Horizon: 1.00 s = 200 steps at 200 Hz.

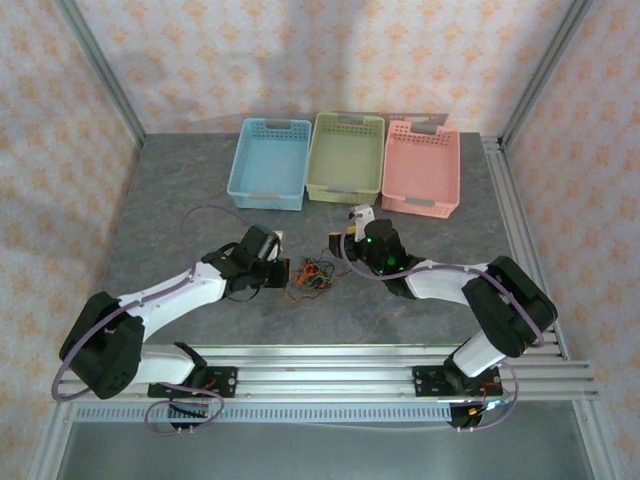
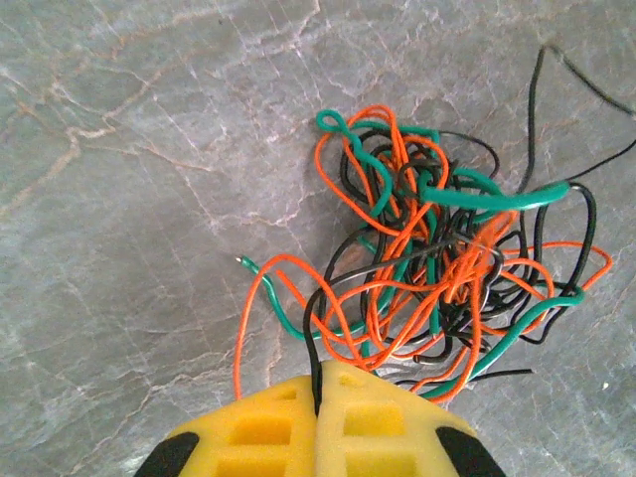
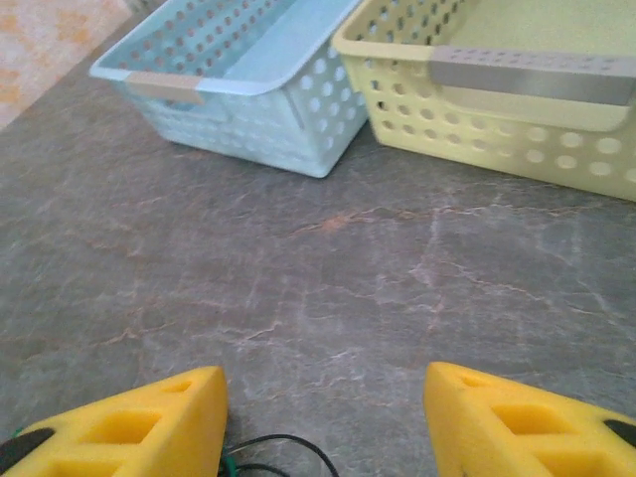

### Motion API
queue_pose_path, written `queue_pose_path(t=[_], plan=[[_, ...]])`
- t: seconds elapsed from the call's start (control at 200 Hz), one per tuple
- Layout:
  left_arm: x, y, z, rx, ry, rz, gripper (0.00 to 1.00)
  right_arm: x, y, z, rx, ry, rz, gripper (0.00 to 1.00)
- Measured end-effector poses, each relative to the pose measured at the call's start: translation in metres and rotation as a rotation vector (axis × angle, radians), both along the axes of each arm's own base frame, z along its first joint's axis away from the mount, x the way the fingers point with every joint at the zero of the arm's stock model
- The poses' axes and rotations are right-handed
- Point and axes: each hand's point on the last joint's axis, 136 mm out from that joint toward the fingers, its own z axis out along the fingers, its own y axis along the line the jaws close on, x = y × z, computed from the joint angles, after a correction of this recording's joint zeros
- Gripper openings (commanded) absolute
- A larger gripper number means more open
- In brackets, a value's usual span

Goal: Untangle the cables

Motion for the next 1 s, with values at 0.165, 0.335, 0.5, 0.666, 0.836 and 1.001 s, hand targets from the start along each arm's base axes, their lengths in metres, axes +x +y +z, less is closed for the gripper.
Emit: queue_pose_path(t=[0.165,0.335,0.5,0.666,0.836,1.001], plan=[[0.002,0.003,-0.001,0.014,-0.006,0.01,0.0,-0.014,0.025,-0.009,-0.008,0.018,0.148,0.61],[0.002,0.003,-0.002,0.018,-0.003,0.01,0.0,-0.038,0.054,-0.02,-0.04,0.015,0.3,0.66],[0.002,0.003,-0.002,0.018,-0.003,0.01,0.0,-0.045,0.066,-0.024,-0.068,-0.004,0.366,0.69],[0.002,0.003,-0.002,0.018,-0.003,0.011,0.0,-0.046,0.068,-0.026,-0.083,-0.015,0.387,0.7],[0.002,0.003,-0.002,0.02,-0.005,0.012,0.0,-0.051,0.071,-0.026,-0.089,-0.029,0.42,0.7],[0.002,0.003,-0.002,0.02,-0.005,0.012,0.0,-0.051,0.078,-0.027,-0.107,-0.037,0.439,0.5]])
